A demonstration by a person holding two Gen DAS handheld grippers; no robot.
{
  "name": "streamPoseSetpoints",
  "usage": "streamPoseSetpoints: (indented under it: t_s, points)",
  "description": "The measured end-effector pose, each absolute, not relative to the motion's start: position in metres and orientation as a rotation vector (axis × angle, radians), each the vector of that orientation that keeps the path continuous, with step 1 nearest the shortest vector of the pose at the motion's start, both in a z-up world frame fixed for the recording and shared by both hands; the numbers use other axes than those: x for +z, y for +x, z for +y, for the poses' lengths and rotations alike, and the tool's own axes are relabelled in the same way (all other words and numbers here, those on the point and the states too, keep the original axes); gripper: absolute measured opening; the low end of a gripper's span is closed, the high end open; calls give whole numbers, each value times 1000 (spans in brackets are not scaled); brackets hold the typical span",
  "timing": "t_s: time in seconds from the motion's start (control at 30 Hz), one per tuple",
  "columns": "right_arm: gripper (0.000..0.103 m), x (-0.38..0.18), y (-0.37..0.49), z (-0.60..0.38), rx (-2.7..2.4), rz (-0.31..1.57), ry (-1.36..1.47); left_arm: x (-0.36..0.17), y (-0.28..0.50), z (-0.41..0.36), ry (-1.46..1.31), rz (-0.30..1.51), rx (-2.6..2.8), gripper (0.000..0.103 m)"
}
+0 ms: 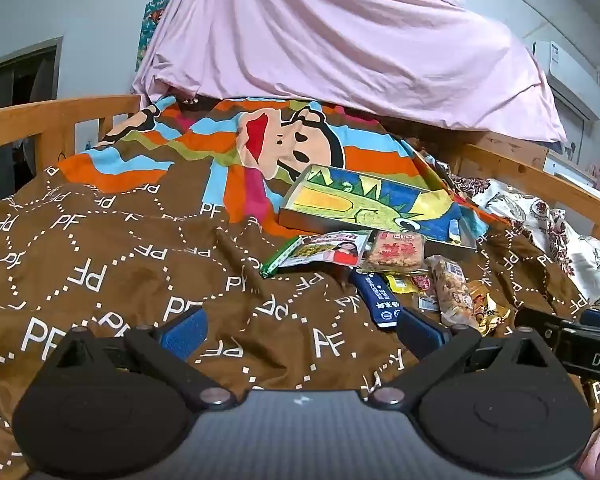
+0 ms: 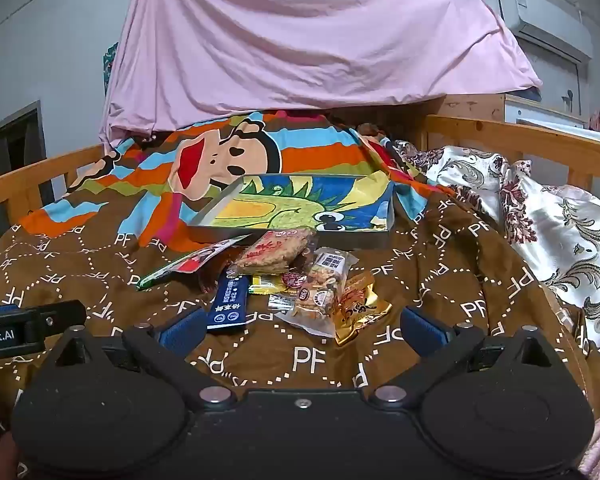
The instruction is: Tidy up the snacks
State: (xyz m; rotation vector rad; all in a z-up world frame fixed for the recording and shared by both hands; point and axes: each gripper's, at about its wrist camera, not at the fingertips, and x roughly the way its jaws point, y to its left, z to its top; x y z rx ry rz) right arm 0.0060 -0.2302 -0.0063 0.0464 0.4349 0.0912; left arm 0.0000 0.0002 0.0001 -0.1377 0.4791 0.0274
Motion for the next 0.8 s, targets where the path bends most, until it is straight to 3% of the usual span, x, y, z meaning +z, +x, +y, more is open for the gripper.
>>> streamPoseSetpoints:
  t_s: [0.8]
  points:
    - [103, -6, 7, -231, 94, 442, 47, 2, 0, -3, -141, 467, 25, 103]
